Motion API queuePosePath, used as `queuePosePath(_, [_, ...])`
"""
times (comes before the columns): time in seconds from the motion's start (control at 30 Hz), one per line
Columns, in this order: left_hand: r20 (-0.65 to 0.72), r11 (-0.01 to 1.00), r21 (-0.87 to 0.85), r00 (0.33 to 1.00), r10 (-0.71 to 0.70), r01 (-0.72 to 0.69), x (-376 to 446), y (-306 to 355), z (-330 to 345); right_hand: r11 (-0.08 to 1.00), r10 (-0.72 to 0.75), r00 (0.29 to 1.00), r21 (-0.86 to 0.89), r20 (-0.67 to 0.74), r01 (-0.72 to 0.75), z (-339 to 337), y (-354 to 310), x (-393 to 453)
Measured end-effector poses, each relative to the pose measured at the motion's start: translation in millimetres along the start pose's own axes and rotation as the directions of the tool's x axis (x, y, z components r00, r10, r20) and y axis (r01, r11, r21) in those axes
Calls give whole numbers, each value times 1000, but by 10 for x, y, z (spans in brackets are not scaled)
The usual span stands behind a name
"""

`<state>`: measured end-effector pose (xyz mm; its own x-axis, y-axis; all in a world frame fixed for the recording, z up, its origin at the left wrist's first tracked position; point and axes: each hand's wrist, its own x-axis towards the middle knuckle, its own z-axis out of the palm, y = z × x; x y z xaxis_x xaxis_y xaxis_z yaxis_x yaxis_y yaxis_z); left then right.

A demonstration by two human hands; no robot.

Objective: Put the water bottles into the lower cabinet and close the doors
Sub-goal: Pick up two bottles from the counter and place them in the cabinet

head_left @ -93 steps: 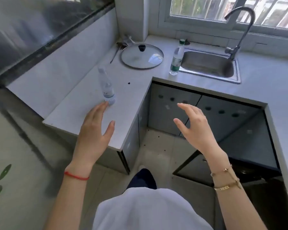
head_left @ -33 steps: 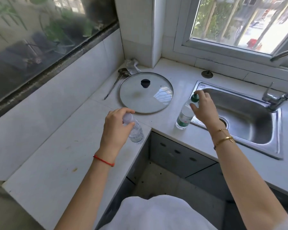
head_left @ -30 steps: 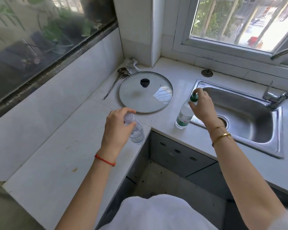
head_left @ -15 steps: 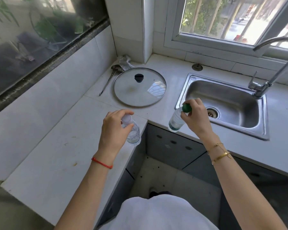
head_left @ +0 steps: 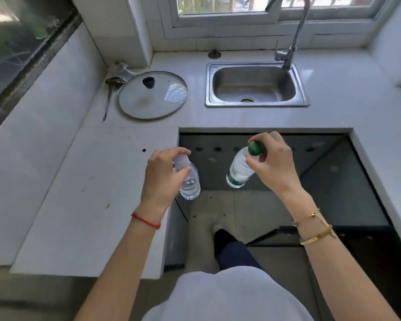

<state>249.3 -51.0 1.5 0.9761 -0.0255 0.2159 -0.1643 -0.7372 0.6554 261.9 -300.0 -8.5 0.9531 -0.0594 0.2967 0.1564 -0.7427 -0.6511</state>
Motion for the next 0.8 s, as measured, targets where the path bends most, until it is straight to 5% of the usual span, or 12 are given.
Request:
queuePosePath(0.37, [259,942,-179,911,323,-283,-963,886,412,959,272,935,-13,-228,-282,-944,51,-1911])
queuePosePath(0.67, [447,874,-242,751,486,-421,-1703,1741,1225,830,503,772,-32,-389,-557,-1548,499,-3293])
queuePosePath(0.8, [542,885,-283,700,466,-370,-2048,1961,1752,760,580,700,-32,-417,-649,-1621,819,-3762])
